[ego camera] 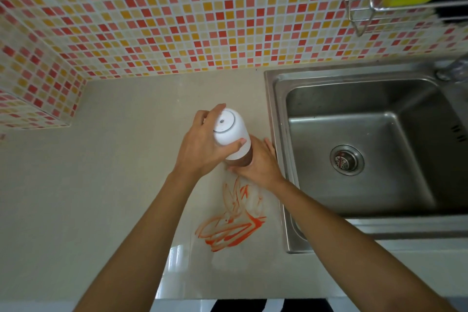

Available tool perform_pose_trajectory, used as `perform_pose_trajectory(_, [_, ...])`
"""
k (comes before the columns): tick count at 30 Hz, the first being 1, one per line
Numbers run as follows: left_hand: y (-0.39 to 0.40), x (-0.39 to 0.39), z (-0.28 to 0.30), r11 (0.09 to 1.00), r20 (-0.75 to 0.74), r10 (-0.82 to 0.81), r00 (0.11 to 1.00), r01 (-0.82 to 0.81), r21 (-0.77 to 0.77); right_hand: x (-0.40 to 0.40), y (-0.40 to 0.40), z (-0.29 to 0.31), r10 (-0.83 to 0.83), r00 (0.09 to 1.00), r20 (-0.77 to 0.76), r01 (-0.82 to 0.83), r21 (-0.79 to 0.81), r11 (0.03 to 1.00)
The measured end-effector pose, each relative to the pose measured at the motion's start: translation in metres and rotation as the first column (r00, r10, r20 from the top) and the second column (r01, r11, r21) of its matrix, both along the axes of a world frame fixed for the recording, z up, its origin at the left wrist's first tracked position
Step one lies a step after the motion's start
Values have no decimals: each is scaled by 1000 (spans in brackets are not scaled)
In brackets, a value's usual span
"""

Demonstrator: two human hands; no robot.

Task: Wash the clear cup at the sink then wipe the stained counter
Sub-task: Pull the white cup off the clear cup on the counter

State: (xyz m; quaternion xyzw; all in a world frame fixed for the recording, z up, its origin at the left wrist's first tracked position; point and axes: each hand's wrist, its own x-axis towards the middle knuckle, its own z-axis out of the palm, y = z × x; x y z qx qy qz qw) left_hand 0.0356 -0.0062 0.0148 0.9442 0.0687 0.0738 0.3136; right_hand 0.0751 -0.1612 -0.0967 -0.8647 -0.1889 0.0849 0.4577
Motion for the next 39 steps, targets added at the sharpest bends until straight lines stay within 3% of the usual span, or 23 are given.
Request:
perform_pose_trajectory(4, [3, 0, 8, 997, 62, 58, 996, -55, -57, 1, -1, -3, 15, 1000, -1, -15, -3, 1000])
perform_pose_trajectory(7, [13, 7, 19, 943, 181, 246, 952, -192, -272, 2, -1, -2, 23, 1000, -11, -23, -36, 999])
perform_pose_trajectory(10, [25, 19, 30, 841, 182, 400, 898, -280, -463, 2, -2, -1, 30, 999, -21, -31, -57, 998])
perform_pose_trajectory(17, [43, 48, 14, 682, -56, 452, 890, -386, -621, 7, -9, -4, 154, 986, -67, -160, -96, 982])
perform_pose_trajectory(22, [42, 69, -2, 581, -254, 336, 907, -412, -702, 12, -35, 8, 228, 955, -190, -260, -163, 952])
perform_pose_trajectory(28, [39, 96, -18, 425, -414, 236, 879, -477, -770, 11, -39, 4, 211, 975, -63, -218, -154, 964])
perform_pose_trajectory(35, [53, 113, -36, 497, -386, 206, 899, -436, -750, 1, -38, -18, 153, 956, 249, -89, -249, 964])
perform_pose_trajectory(39, [55, 118, -46, 572, -399, 185, 898, -429, -699, 5, -40, -27, 52, 965, 256, 33, -318, 948])
